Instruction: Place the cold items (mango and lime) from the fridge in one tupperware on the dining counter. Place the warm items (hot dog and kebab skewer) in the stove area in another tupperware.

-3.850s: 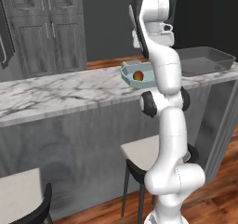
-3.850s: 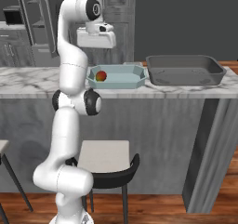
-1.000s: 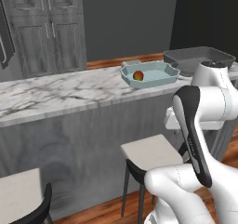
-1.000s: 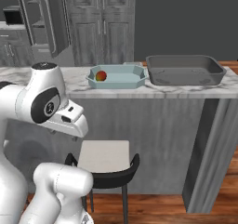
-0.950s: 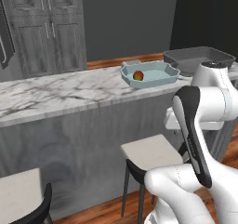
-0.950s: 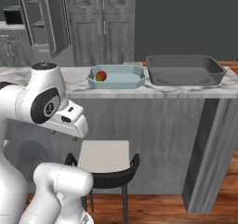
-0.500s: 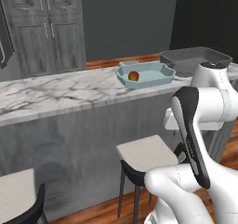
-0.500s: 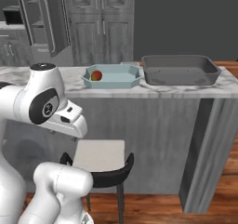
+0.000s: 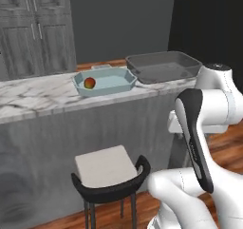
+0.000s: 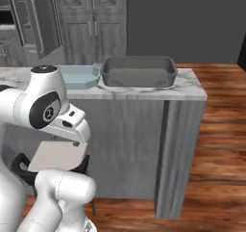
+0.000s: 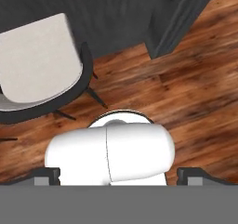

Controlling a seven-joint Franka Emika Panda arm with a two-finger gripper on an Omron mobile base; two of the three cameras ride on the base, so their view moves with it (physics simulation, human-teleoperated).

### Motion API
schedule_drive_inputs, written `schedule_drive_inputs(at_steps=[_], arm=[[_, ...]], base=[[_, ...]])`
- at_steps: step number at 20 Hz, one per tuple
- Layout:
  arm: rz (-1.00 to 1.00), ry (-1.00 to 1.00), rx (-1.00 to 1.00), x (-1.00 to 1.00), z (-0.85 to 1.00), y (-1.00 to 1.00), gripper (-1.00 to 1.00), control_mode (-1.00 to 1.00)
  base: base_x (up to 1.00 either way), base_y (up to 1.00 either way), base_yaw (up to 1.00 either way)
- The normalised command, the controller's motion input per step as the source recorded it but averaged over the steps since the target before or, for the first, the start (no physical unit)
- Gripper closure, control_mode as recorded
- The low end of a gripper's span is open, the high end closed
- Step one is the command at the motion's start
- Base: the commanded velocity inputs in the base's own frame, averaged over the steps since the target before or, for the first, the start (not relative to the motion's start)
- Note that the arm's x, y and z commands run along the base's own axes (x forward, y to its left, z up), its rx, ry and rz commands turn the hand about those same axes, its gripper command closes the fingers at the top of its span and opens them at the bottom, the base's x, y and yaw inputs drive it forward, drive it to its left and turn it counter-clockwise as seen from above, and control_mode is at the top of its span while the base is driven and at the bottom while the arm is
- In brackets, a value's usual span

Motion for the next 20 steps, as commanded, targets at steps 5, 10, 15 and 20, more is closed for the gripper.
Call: schedule_drive_inputs(at_steps=[5,10,15,20], arm=[[0.0,0.0,0.0,0.0,0.0,0.0,-1.0,1.0],[0.0,0.0,0.0,0.0,0.0,0.0,-1.0,1.0],[0.0,0.0,0.0,0.0,0.0,0.0,-1.0,1.0],[0.0,0.0,0.0,0.0,0.0,0.0,-1.0,1.0]], base=[[0.13,-1.0,0.02],[0.06,-1.0,0.0],[0.0,-1.0,0.02],[0.03,-1.0,0.02]])
